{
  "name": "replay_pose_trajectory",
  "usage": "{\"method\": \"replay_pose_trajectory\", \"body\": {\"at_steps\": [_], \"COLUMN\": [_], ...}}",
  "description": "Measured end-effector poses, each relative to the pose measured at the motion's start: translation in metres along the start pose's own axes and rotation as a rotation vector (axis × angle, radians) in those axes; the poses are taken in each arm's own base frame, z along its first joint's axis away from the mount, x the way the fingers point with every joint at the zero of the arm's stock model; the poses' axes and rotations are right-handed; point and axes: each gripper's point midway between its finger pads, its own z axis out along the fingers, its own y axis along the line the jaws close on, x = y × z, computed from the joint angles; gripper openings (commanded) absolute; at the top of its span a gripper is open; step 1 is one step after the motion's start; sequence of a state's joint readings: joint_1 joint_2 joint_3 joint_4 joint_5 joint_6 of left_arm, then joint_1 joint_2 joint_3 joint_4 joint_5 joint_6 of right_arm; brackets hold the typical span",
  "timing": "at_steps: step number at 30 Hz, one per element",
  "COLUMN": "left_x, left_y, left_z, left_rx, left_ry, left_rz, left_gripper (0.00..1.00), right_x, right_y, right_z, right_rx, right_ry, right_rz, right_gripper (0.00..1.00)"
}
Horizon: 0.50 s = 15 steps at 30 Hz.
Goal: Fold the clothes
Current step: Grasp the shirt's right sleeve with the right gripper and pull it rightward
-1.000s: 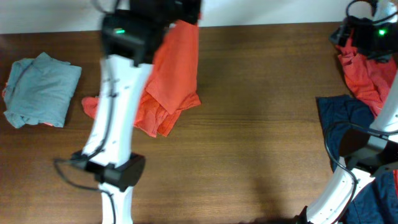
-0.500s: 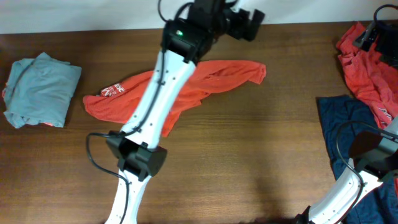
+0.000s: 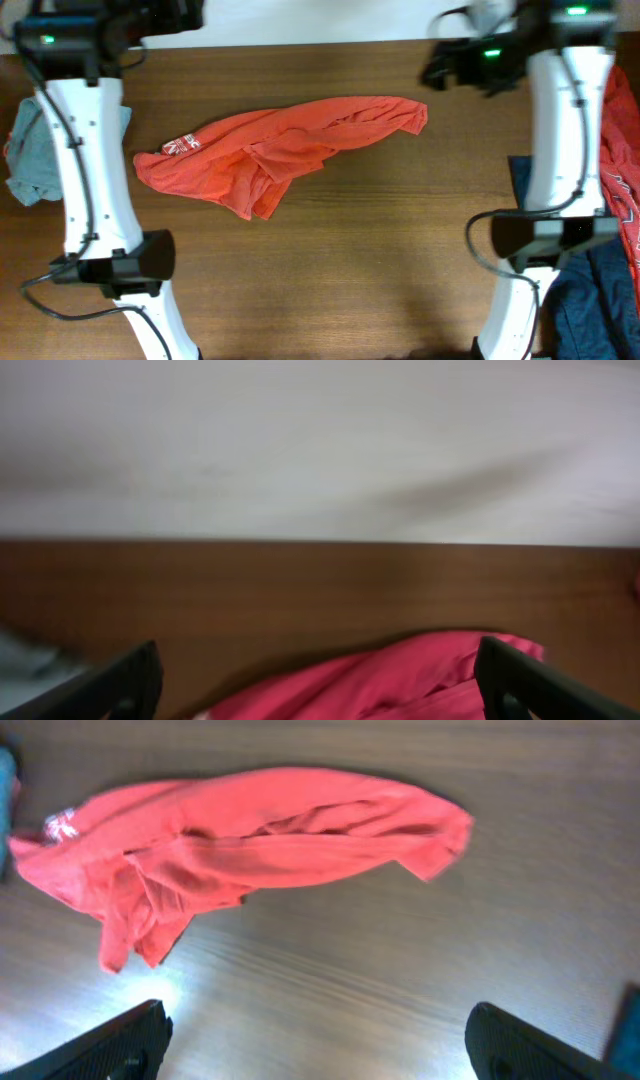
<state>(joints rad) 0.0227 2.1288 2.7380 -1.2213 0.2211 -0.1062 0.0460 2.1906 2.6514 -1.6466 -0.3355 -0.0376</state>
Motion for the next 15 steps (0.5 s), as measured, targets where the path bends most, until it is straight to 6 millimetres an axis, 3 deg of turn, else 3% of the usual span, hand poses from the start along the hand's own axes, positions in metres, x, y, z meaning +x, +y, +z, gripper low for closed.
{"method": "replay_pose_trajectory", "body": {"at_steps": [4,6,7,11,15], "left_x": [0.007,0.011,0.014,0.02,0.021], "left_y": [0.066,0.085,0.091,0.089,0.088], "left_z": [-0.015,-0.02,-0.022,-0.021,-0.021], "left_rx": [-0.108,-0.14,-0.153,-0.162,-0.164], "left_ry": [0.029,0.038,0.049,0.072,0.076], "left_rz": [-0.126,-0.162,-0.172,-0.175,-0.175], "left_gripper": [0.99,0.99,0.99,0.99,0.99], "right_x": [-0.001,0.002,0.004,0.033,0.049], "right_y": [0.058,0.086,0.101,0.144,0.175], "right_z": [0.044,0.071,0.09,0.157,0.193], "right_rx": [-0.003,-0.016,-0.023,-0.049,-0.073], "right_ry": [0.022,0.028,0.026,0.07,0.047], "right_rz": [-0.112,-0.144,-0.159,-0.191,-0.246], "right_gripper": [0.95,0.88,0.83,0.81,0.81]}}
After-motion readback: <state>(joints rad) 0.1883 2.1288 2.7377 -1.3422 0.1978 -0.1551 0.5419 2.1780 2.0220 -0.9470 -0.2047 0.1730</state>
